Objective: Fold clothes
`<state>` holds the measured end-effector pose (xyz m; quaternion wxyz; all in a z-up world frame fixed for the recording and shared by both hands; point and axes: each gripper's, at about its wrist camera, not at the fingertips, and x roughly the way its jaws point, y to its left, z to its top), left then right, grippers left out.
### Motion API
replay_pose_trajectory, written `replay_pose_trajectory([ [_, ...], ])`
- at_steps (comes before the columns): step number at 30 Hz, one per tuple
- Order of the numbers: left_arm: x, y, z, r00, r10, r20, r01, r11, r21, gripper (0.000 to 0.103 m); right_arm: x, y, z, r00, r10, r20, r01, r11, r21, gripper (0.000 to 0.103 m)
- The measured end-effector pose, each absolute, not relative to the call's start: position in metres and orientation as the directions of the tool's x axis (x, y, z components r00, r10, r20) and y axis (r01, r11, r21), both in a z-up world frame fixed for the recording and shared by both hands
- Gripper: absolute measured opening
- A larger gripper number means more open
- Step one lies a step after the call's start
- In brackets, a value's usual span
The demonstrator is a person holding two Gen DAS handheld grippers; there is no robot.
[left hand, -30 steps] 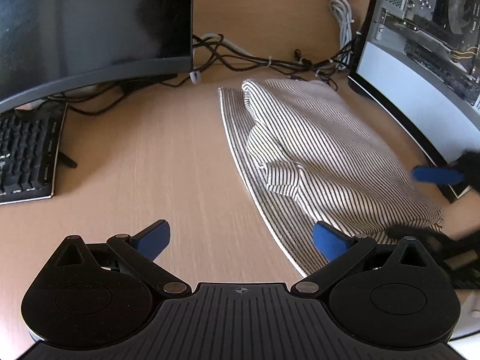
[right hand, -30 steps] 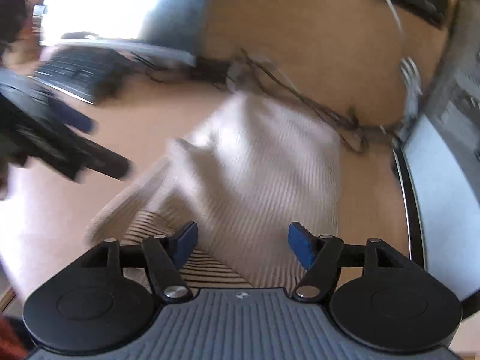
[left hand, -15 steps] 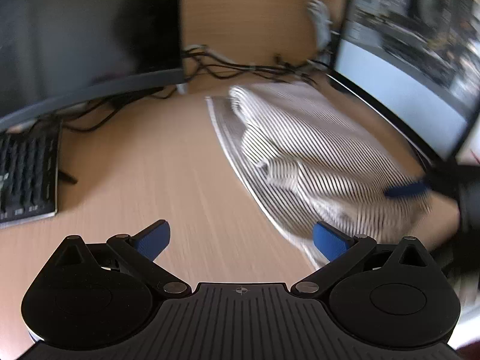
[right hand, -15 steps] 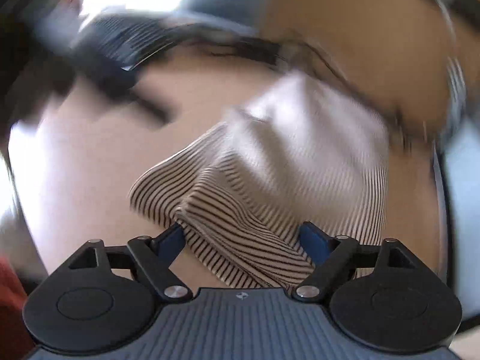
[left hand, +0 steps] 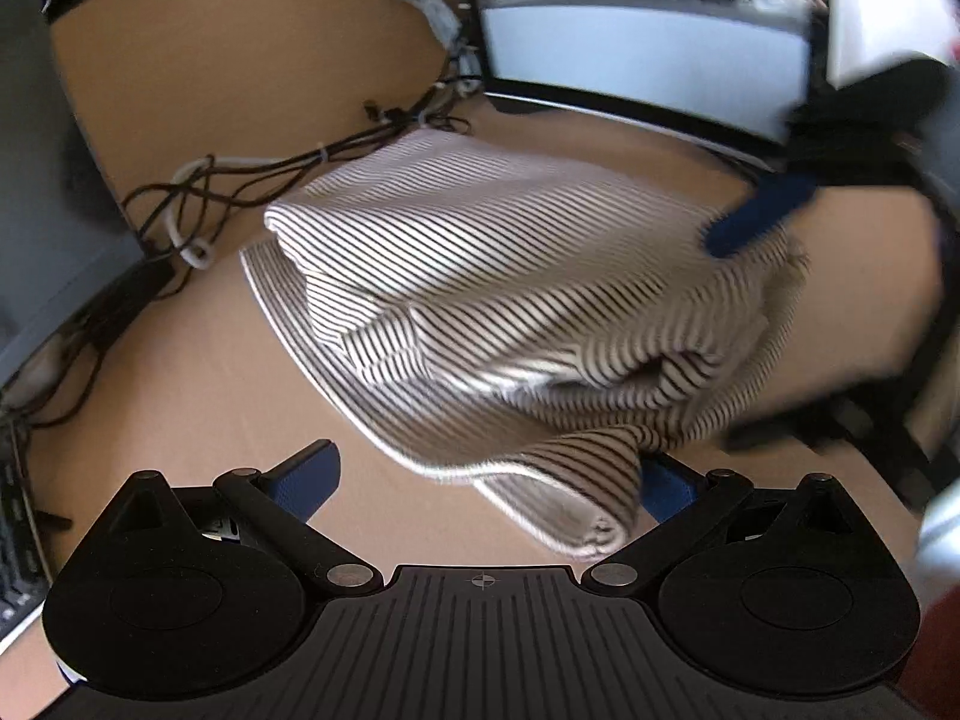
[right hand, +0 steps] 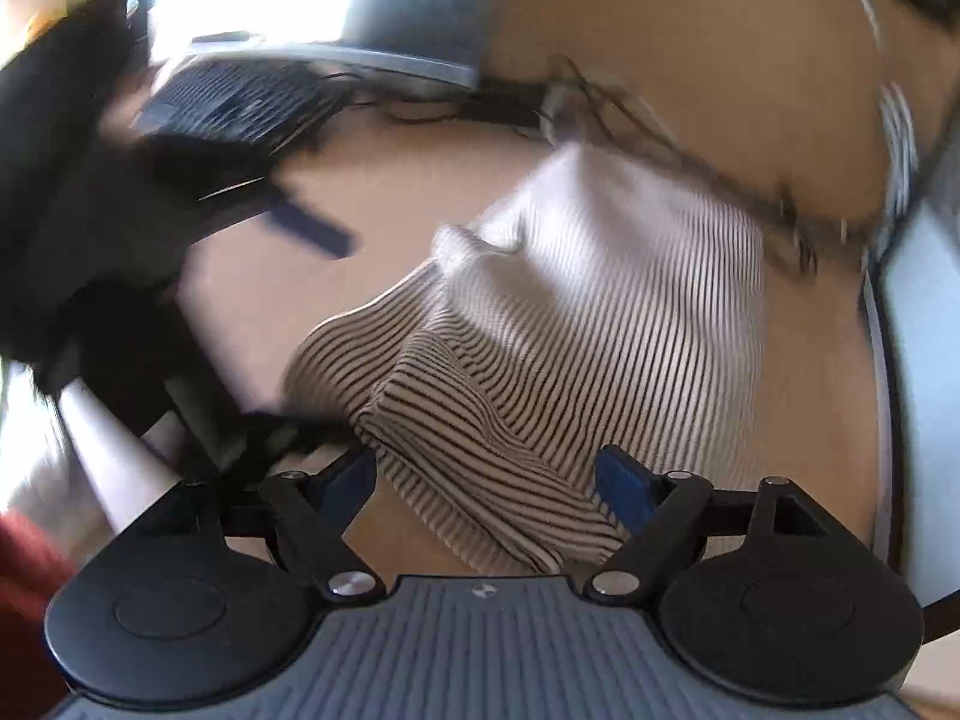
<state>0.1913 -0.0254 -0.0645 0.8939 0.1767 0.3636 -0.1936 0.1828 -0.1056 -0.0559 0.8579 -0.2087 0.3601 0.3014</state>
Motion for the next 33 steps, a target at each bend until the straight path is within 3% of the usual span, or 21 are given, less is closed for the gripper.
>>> replay_pose_trajectory([
  [9, 0.218, -0.008, -0.051, 0.627, -0.293, -0.722, 0.385, 0.922, -0.039, 0.103, 0.169, -0.086, -0.085, 0.719, 0.267, -0.642, -0.663, 0.542, -0.517, 0.084],
  [11, 0.216, -0.005, -0.05, 0.622, -0.299, -0.724, 0.385, 0.922, -0.049, 0.103, 0.166, -0.082, -0.092, 0.752, 0.252, -0.61, -0.643, 0.487, -0.591, 0.056],
  [12, 0.212, -0.001, -0.048, 0.623, -0.309, -0.719, 0.393, 0.918, -0.054, 0.103, 0.164, -0.079, -0.095, 0.767, 0.246, -0.592, -0.631, 0.458, -0.627, 0.036],
  [16, 0.193, 0.04, -0.026, 0.623, -0.398, -0.674, 0.399, 0.902, -0.164, 0.103, 0.164, -0.084, -0.087, 0.762, 0.243, -0.6, -0.638, 0.434, -0.636, 0.028],
  [22, 0.221, 0.066, -0.013, 0.655, -0.452, -0.606, 0.38, 0.89, -0.253, 0.103, 0.154, -0.096, -0.052, 0.68, 0.245, -0.691, -0.714, 0.434, -0.549, 0.026],
  [24, 0.234, 0.062, -0.015, 0.638, -0.502, -0.583, 0.417, 0.863, -0.286, 0.099, 0.137, -0.097, -0.036, 0.67, 0.227, -0.706, -0.73, 0.375, -0.572, 0.026],
  [26, 0.244, 0.045, -0.024, 0.605, -0.545, -0.581, 0.487, 0.83, -0.271, 0.086, 0.12, -0.094, -0.017, 0.663, 0.193, -0.723, -0.739, 0.323, -0.591, 0.026],
  [33, 0.248, 0.006, -0.057, 0.458, -0.638, -0.619, 0.696, 0.691, -0.197, 0.077, 0.089, -0.068, 0.058, 0.641, 0.106, -0.76, -0.768, 0.083, -0.635, 0.026],
])
